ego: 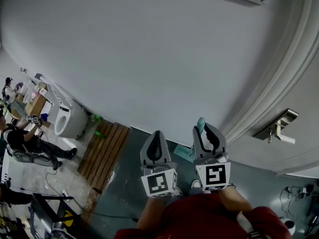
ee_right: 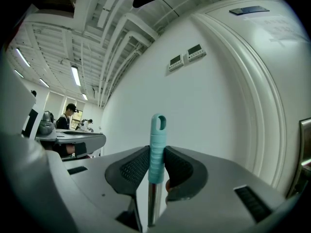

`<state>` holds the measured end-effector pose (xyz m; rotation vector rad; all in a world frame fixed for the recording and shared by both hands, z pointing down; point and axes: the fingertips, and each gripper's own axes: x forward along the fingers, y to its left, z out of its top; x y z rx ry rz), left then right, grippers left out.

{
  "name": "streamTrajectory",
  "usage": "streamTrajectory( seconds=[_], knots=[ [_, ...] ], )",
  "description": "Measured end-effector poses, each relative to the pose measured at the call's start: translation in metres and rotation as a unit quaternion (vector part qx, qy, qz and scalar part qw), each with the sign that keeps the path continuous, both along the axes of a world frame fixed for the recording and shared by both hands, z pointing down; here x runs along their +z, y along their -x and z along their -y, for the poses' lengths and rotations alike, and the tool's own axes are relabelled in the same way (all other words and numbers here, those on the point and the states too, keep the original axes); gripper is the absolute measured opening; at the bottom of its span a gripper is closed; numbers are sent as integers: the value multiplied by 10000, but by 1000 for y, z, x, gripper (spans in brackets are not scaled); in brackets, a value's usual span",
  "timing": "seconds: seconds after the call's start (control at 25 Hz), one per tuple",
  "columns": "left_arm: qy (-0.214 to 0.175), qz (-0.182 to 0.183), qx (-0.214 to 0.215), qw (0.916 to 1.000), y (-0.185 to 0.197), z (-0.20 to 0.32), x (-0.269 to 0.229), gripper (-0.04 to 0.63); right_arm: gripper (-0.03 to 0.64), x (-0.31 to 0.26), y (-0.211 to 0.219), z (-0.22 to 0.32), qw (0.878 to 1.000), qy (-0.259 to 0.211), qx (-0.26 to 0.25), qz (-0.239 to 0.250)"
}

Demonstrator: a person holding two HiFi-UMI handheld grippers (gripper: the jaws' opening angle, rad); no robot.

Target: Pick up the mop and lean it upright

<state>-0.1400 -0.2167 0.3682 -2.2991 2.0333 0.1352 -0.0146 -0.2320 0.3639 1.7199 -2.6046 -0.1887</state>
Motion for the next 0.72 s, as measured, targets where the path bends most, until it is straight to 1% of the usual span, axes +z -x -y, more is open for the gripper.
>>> streamTrajectory(
  seconds=[0.12, 0.24, 0.4, 0.72],
  knots=[
    [13, -12, -19, 10000, 1, 0, 0, 12, 107, 6, 1, 3, 10000, 52, 3, -45],
    [0, 5, -22, 10000, 1, 1, 4, 12, 107, 22, 4, 7, 9997, 206, -32, -152],
    [55, -37, -35, 10000, 1, 0, 8, 12, 107, 54, 9, 8, 9980, 601, -47, -187],
    [96, -3, -28, 10000, 0, 2, 13, 12, 107, 110, 12, 16, 9928, 1135, -14, -371]
  ],
)
